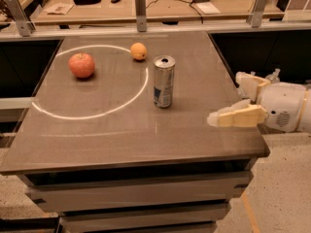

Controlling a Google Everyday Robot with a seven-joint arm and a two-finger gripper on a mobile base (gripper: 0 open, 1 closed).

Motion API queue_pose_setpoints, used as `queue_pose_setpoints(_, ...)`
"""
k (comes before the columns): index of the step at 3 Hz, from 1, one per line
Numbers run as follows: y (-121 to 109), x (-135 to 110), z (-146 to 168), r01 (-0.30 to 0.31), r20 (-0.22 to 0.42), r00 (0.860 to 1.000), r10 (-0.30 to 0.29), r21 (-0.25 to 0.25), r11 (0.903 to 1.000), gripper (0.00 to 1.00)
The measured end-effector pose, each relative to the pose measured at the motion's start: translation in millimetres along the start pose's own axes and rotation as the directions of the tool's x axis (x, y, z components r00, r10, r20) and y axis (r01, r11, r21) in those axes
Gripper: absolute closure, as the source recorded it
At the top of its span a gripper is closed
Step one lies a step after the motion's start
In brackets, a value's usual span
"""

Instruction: Move redbull can near orange

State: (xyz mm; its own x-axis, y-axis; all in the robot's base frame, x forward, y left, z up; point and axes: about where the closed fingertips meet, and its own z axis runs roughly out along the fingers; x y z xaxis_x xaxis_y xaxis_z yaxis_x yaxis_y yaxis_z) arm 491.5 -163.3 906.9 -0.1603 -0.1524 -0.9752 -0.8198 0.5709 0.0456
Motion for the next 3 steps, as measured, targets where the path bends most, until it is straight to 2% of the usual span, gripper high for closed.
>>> queue_pose_setpoints(1, -14, 8, 19, -0.022, 0.065, 0.998, 0.02, 0.029, 0.9993, 0.0)
queue_pose_setpoints(2, -25, 15, 41, -0.008, 0.082, 0.997, 0.008, 0.006, 0.9999, 0.0)
queue_pose_setpoints(3, -38, 24, 67, 0.009, 0.061, 0.998, -0.009, -0.01, 0.9999, 0.0)
